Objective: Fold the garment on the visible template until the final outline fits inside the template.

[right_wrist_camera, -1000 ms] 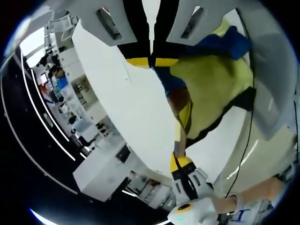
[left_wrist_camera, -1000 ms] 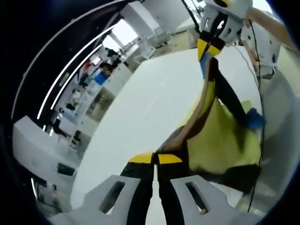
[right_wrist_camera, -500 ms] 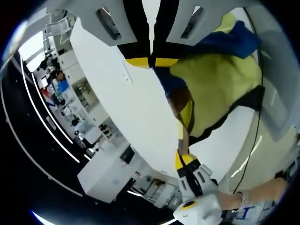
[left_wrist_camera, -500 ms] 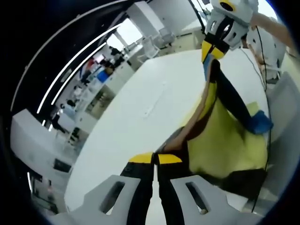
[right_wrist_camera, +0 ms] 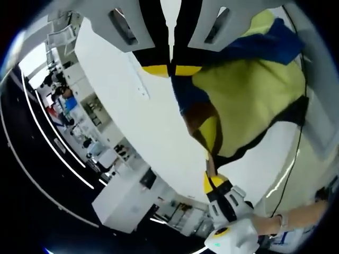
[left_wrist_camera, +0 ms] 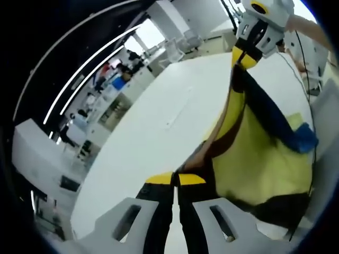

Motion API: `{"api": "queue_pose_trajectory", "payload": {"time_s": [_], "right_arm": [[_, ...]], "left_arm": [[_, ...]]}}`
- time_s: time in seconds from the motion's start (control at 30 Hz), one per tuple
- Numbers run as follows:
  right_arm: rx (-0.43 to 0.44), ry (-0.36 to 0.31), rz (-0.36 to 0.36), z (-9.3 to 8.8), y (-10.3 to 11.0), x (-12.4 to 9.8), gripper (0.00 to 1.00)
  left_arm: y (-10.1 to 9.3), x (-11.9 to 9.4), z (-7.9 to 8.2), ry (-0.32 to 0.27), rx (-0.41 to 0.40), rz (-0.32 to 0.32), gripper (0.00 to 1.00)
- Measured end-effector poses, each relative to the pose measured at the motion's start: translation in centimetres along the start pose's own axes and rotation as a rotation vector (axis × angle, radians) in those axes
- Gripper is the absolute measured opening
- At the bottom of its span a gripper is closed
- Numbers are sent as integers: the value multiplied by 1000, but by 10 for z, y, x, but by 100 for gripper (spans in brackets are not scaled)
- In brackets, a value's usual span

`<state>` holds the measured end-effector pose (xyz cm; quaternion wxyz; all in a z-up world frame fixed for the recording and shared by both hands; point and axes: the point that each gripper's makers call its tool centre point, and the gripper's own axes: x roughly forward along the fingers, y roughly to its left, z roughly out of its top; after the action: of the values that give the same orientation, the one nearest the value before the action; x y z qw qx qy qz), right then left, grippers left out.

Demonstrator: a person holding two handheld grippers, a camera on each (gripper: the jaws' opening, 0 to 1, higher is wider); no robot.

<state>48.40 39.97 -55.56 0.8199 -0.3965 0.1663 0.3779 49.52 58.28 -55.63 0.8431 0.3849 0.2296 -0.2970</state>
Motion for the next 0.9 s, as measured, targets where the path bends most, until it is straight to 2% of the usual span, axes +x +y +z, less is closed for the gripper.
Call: {"api": "queue_pose_trajectory", "payload": {"time_s": [0.23,0.6,0.9], "right_arm": [[5,19,-6,-10,-3,13,1],[35,19,-4,-12,-8,35,1],[64,31,-14,-21,-16,49,1]], "left_arm": [[-1,16,-3,-8,-25,-8,0],[7,37,-13,52,-23,-38,0],[8,58,-17,74,-38,-53,0]]}}
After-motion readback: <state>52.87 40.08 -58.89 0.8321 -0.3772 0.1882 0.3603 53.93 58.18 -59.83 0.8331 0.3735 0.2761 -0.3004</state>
